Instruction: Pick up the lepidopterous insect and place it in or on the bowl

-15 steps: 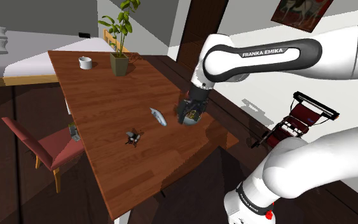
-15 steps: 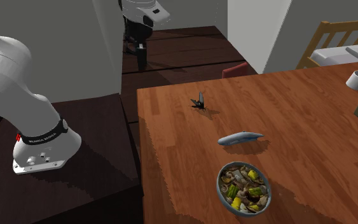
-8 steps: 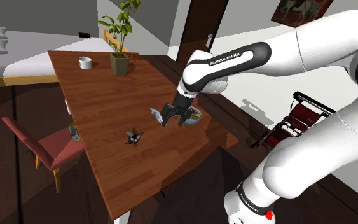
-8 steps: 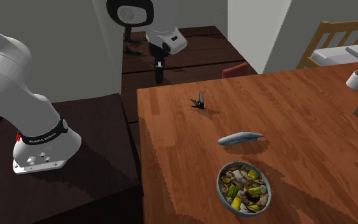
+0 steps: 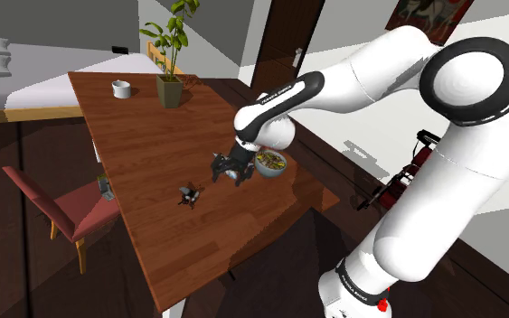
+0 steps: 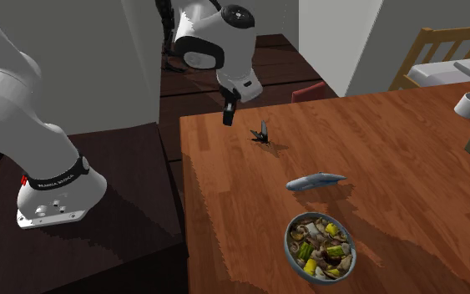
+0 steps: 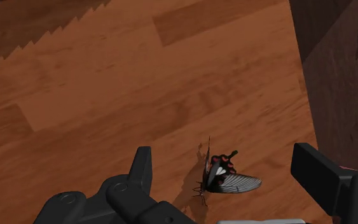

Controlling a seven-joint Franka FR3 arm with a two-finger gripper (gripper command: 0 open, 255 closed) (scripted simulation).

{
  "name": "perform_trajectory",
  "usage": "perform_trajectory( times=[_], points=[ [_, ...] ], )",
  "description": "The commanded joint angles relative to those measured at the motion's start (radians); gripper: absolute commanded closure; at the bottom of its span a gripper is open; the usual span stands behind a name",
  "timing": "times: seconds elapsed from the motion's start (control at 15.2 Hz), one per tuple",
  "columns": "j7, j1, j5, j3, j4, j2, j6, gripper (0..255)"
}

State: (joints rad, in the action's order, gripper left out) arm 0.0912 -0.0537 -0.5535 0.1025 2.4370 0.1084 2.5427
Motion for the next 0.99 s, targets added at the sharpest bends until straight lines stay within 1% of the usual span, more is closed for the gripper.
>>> perform_trajectory(
  times=[0.0, 0.33, 0.59, 0.73, 0.92],
  points=[
    [-0.020, -0.006, -0.060, 0.004, -0.051, 0.088, 0.049, 0],
    [-0.064, -0.037, -0.197, 0.033, -0.190, 0.290, 0.140, 0],
    [-0.089, -0.071, -0.285, 0.063, -0.320, 0.448, 0.195, 0],
    [-0.094, -0.085, -0.314, 0.075, -0.379, 0.514, 0.214, 0],
    [-0.103, -0.082, -0.323, 0.085, -0.406, 0.556, 0.235, 0]
  ],
)
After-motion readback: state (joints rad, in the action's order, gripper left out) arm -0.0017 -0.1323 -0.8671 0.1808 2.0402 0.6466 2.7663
